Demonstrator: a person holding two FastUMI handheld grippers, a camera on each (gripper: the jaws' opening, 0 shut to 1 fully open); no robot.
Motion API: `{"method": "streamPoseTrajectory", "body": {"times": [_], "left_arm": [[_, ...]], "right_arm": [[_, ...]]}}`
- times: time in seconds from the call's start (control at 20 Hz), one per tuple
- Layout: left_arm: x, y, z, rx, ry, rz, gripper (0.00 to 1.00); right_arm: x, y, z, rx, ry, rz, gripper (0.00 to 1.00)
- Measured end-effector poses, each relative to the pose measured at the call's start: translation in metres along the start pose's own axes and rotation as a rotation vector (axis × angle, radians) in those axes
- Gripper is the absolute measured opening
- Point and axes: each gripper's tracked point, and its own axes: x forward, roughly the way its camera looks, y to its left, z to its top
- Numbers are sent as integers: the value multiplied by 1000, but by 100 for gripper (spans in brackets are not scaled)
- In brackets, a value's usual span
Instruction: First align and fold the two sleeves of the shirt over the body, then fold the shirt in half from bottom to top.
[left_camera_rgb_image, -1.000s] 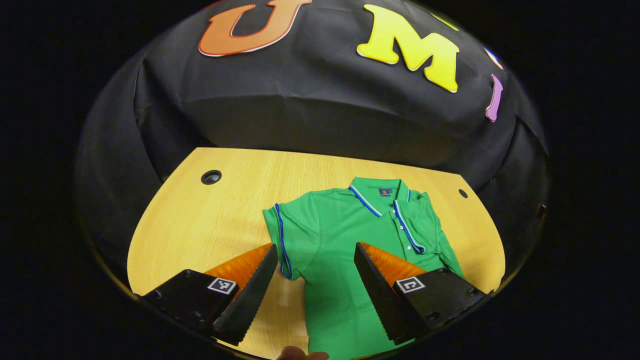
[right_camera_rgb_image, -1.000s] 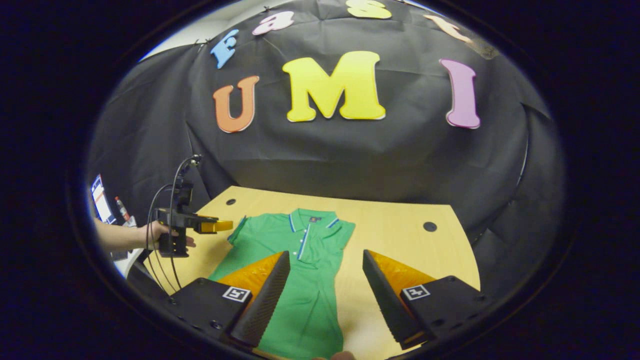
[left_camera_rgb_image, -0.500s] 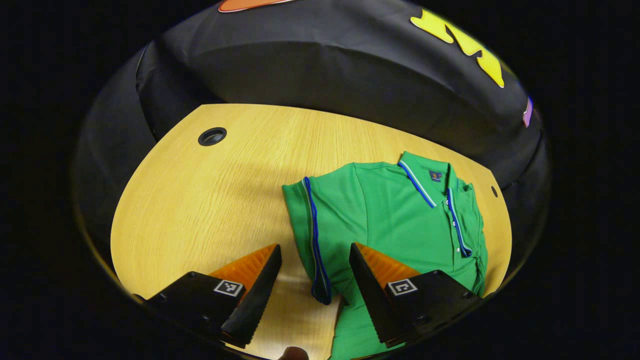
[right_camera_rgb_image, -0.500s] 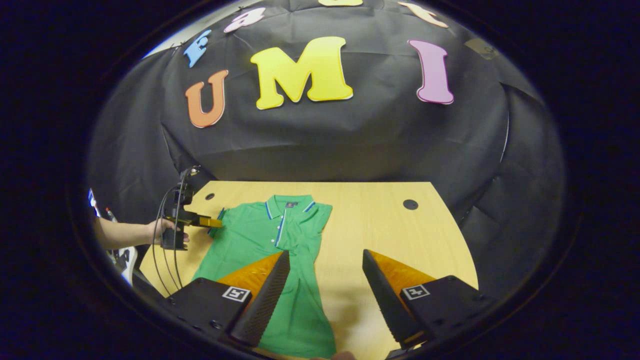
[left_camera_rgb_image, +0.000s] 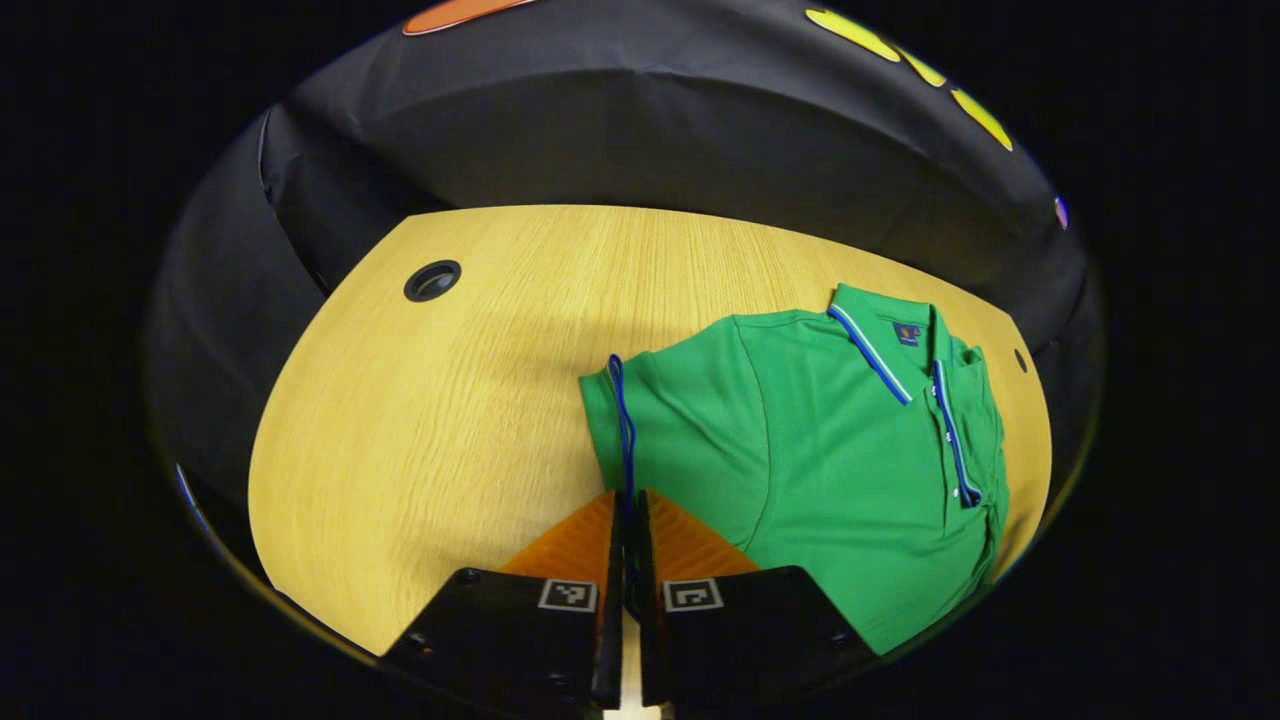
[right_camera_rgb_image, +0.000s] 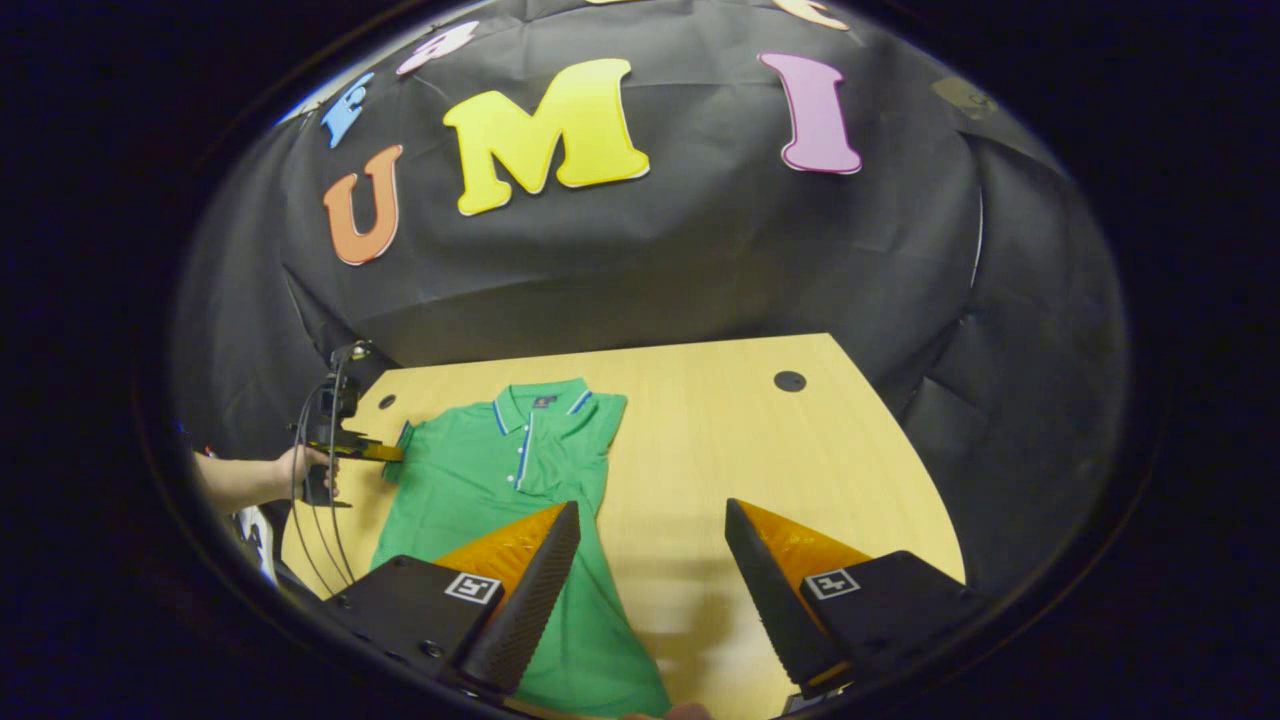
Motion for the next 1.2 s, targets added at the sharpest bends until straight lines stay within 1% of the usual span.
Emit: {"method": "streamPoseTrajectory", "body": {"times": [0.1, 0.15, 0.25, 0.45, 0.5, 0.6, 0.65, 0.7, 0.75, 0.8, 0.85, 0.9, 1.1, 1.2], "left_arm": [[-6, 0, 6, -41, -9, -9, 5], [-10, -1, 12, -59, -22, -11, 5], [-23, -11, 28, -84, -53, -39, 4], [-52, -43, 53, -65, -97, -94, 4], [-57, -53, 57, -56, -105, -105, 4], [-64, -71, 64, -27, -120, -106, 4], [-66, -83, 65, -12, -123, -112, 4], [-67, -97, 65, 1, -119, -126, 4], [-65, -111, 62, 15, -108, -138, 4], [-62, -120, 59, 26, -96, -144, 4], [-57, -132, 54, 34, -82, -146, 0], [-49, -142, 49, 38, -66, -141, 4], [-18, -178, 23, 43, -7, -134, 4], [-9, -190, 14, 52, 4, -130, 5]], "right_arm": [[-1, -5, -3, 1, 5, -13, 95], [-1, -7, -3, 1, 5, -17, 95], [-2, -9, -2, 2, 1, -17, 95], [-8, -7, -1, 14, -12, -2, 95], [-11, -7, 0, 18, -17, 0, 89], [-18, -8, 0, 24, -31, 1, 89], [-23, -10, 1, 26, -39, -3, 95], [-27, -12, 0, 29, -45, -8, 95], [-32, -16, -1, 35, -49, -14, 89], [-38, -19, -2, 41, -53, -19, 89], [-43, -24, -4, 46, -58, -30, 89], [-47, -30, -6, 53, -63, -42, 95], [-60, -52, -24, 92, -51, -89, 95], [-65, -58, -31, 106, -45, -104, 95]]}}
